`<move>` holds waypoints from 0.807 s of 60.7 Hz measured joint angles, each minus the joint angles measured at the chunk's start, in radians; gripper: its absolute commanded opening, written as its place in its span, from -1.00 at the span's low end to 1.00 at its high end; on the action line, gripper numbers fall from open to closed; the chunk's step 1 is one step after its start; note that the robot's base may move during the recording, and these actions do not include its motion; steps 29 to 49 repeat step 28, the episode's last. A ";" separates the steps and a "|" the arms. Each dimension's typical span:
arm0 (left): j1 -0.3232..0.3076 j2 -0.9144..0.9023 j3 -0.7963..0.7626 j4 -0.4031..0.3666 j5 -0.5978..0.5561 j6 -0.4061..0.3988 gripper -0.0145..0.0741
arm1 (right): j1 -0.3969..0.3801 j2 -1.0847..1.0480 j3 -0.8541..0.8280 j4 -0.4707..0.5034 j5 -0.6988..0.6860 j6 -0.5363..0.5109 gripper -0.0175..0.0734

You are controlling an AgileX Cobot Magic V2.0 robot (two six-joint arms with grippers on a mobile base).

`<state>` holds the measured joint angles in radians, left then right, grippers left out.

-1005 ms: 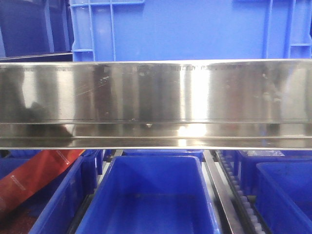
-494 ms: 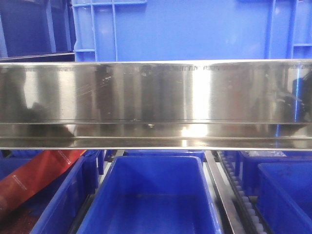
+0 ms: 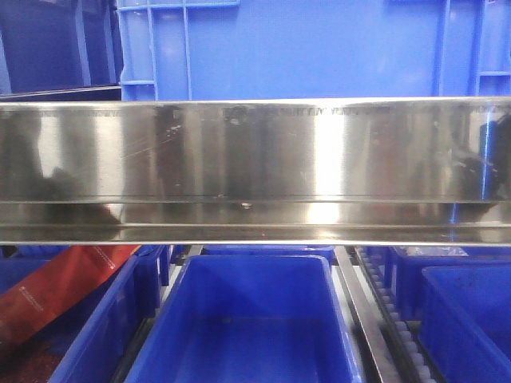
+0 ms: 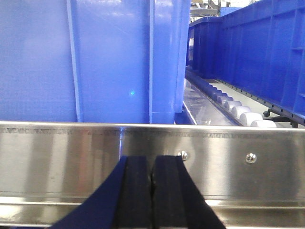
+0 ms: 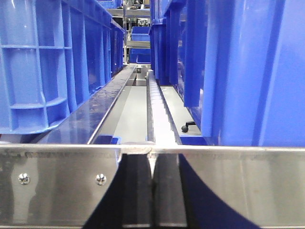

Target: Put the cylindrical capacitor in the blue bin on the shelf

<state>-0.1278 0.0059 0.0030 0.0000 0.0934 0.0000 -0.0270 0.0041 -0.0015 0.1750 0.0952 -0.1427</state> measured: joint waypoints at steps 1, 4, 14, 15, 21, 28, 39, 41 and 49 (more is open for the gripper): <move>0.000 0.000 0.000 0.000 0.000 0.000 -0.92 | 0.000 0.000 0.000 0.000 0.000 0.000 -0.97; 0.000 0.000 0.000 0.000 0.000 0.000 -0.92 | 0.000 0.000 0.000 0.000 0.000 0.000 -0.97; 0.000 0.000 0.000 0.000 0.000 0.000 -0.92 | 0.000 0.000 0.000 0.000 -0.002 0.000 -0.97; 0.000 0.000 0.000 0.000 0.000 0.000 -0.92 | 0.000 0.000 0.000 0.000 -0.002 0.000 -0.97; 0.000 0.000 0.000 0.000 0.000 0.000 -0.92 | 0.000 0.000 0.000 0.000 -0.002 0.000 -0.97; 0.000 0.000 0.000 0.000 0.000 0.000 -0.92 | 0.000 0.000 0.000 0.000 -0.002 0.000 -0.97; 0.000 0.000 0.000 0.000 0.000 0.000 -0.92 | 0.000 0.000 0.000 0.000 -0.002 0.000 -0.97; 0.000 0.000 0.000 0.000 0.000 0.000 -0.92 | 0.000 0.000 0.000 0.000 -0.002 0.000 -0.97; 0.000 0.000 0.000 0.000 0.000 0.000 -0.92 | 0.000 0.000 0.000 0.000 -0.002 0.000 -0.97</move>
